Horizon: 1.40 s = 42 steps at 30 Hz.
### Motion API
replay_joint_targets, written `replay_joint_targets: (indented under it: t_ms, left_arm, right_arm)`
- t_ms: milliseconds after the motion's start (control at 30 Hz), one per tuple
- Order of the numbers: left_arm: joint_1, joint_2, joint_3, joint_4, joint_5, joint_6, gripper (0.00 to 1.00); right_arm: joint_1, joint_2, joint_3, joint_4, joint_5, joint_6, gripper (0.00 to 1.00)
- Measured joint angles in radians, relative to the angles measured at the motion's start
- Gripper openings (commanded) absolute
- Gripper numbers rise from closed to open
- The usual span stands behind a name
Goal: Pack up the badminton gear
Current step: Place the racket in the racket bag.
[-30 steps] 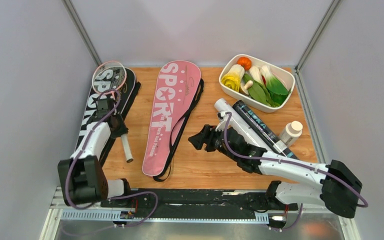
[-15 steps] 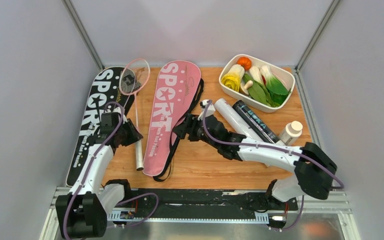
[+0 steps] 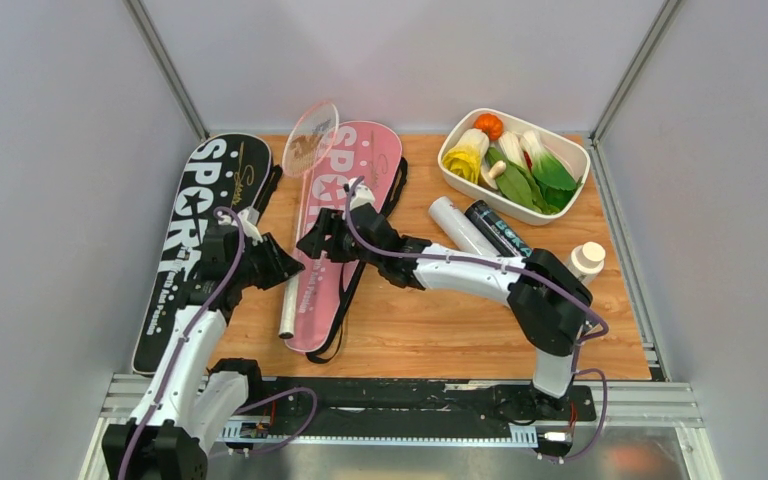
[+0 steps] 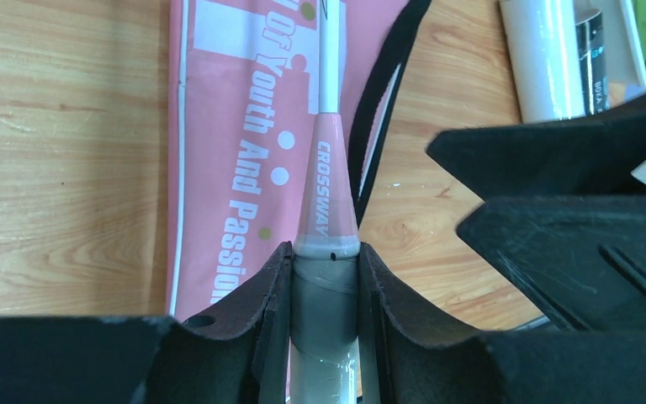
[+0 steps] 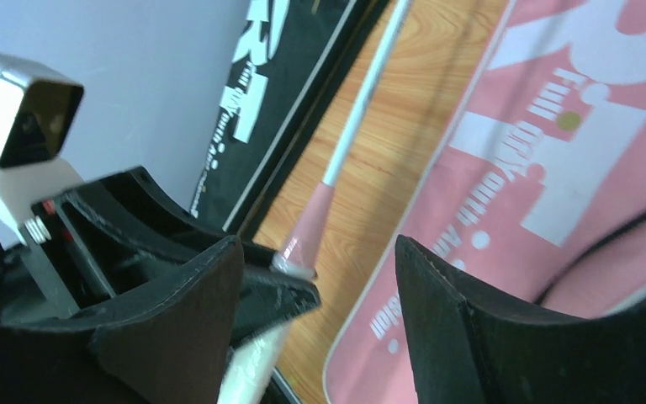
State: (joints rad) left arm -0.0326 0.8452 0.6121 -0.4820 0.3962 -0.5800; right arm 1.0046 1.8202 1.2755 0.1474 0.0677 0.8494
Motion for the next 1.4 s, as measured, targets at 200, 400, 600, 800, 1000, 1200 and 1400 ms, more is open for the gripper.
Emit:
replay_joint_targets:
  t_ms: [200,400,600,800,1000,1200,1400]
  left_arm:
    - [-0.006,-0.029,-0.003,0.005,0.018,-0.002,0.0]
    - [-0.013,-0.068,-0.03,0.007,0.036,-0.002,0.0]
    - [-0.026,-0.109,-0.045,0.021,0.063,-0.001,0.0]
    - [-0.032,-0.082,-0.068,0.05,0.12,-0.007,0.42]
    - [-0.038,-0.065,-0.063,0.082,0.215,-0.001,0.61]
    - [-0.038,-0.068,-0.011,0.08,0.241,0.014,0.63]
    - [-0.067,-0.05,0.066,0.027,0.22,0.071,0.61]
  right_arm:
    - [-0.013,0.114,0.138,0.003,-0.03,0.032,0.67]
    - [-0.035,0.207,0.204,-0.013,-0.016,0.059,0.66]
    - [-0.049,0.264,0.242,-0.018,0.0,0.076,0.38]
    - [-0.062,0.279,0.249,0.063,-0.074,0.168,0.0]
    - [-0.1,0.171,0.035,0.22,-0.158,0.149,0.0]
    - [-0.159,0.069,-0.131,0.246,-0.204,0.164,0.0]
    - [-0.177,-0.15,-0.333,0.283,-0.245,0.175,0.0]
